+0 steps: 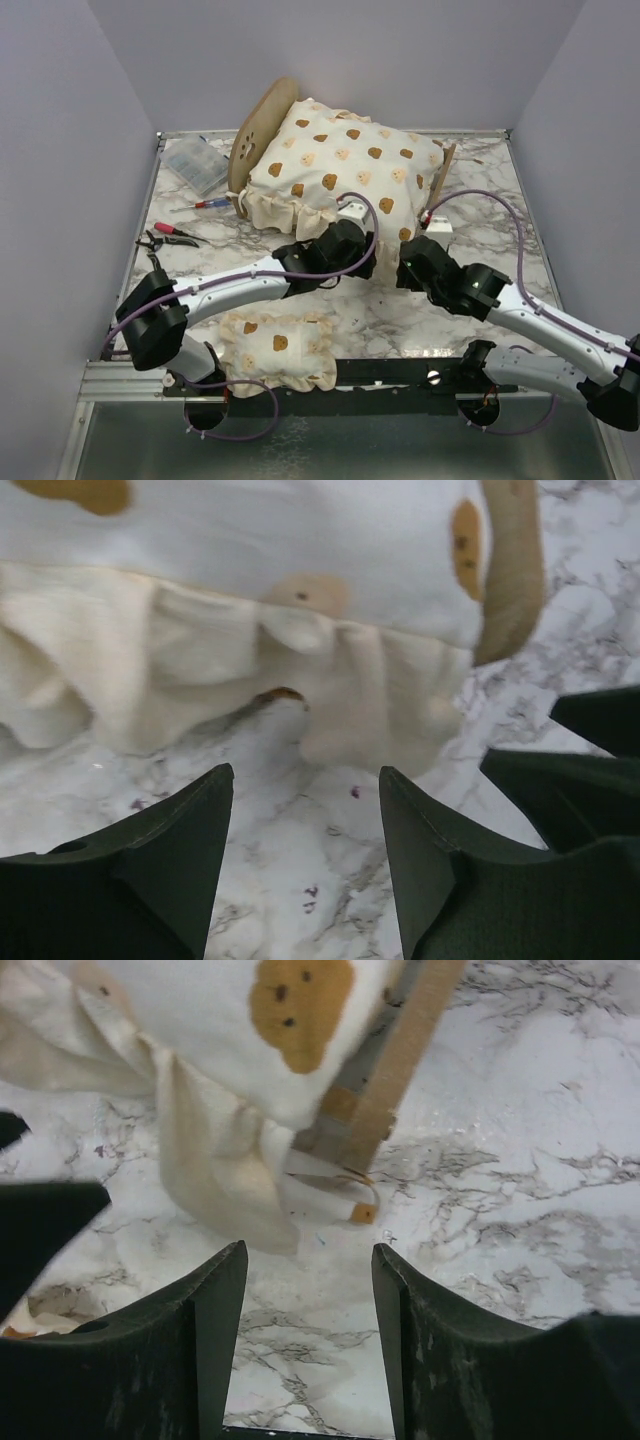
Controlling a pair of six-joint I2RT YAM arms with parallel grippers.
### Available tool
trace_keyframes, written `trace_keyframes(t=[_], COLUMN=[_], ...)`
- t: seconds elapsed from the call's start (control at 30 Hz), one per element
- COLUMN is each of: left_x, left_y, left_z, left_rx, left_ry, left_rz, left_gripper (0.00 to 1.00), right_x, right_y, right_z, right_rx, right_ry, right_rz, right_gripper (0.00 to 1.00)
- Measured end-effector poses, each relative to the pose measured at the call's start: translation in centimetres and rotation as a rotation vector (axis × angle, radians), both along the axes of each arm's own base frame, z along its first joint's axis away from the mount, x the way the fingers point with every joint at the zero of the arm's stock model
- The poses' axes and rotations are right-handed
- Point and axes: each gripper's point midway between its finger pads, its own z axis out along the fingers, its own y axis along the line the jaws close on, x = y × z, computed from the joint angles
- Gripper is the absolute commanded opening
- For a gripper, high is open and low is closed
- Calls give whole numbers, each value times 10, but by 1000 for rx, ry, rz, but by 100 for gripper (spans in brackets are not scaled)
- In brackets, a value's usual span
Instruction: Set up the pet bed
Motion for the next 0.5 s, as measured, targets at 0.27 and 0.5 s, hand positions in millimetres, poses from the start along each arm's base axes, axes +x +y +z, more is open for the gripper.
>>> trace_keyframes(t=[0.27, 0.5], left_x=[-40, -27], left_y=[-59, -67], left_z=[-9, -51], left_rx=[-66, 19], left_ry=[-18, -32], left_rz=[-127, -62], left_gripper=[66, 33], right_x=[-7, -15], right_y=[-34, -35], right_z=[-14, -46], right_rx=[84, 58], right_ry=[-15, 65], right_rz=[-174, -182], right_gripper=[59, 60])
